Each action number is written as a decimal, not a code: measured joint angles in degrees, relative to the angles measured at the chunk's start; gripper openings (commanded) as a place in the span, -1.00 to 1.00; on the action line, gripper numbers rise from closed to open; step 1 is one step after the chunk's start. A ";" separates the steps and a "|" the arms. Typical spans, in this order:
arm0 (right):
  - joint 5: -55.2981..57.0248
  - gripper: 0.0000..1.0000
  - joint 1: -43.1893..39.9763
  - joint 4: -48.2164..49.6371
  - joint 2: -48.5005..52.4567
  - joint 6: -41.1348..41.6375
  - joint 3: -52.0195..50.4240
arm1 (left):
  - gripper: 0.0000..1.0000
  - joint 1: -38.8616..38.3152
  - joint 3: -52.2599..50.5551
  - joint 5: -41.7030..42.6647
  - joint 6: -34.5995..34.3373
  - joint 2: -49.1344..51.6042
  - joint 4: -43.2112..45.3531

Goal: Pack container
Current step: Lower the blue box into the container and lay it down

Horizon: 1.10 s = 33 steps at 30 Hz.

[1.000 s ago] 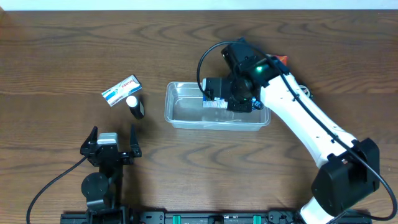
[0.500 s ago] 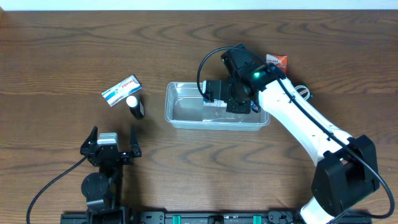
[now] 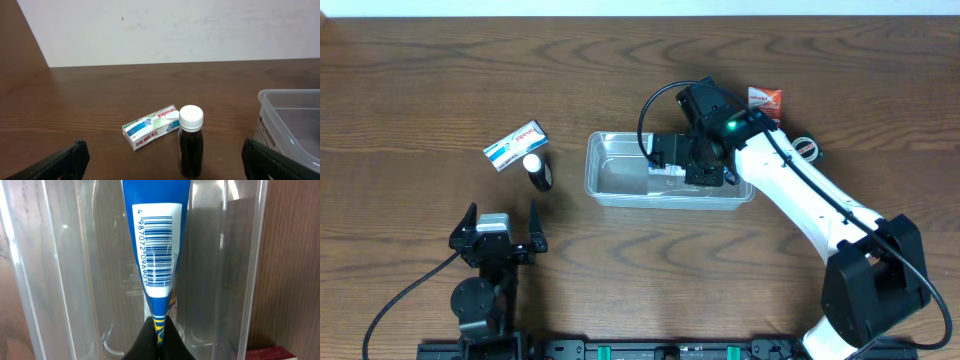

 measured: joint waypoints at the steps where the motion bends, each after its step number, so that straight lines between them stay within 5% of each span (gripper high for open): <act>1: 0.00 -0.97 -0.20 0.00 0.00 0.00 0.00 | 0.96 0.00 0.00 0.00 0.02 0.00 0.00; 31: -0.66 -0.97 -1.38 -0.15 2.56 0.00 -0.11 | 0.96 0.00 0.00 0.00 0.02 0.00 0.00; 33: -0.70 -0.83 -1.38 -0.15 2.60 0.02 -0.11 | 0.96 0.00 0.00 0.00 0.00 0.00 0.00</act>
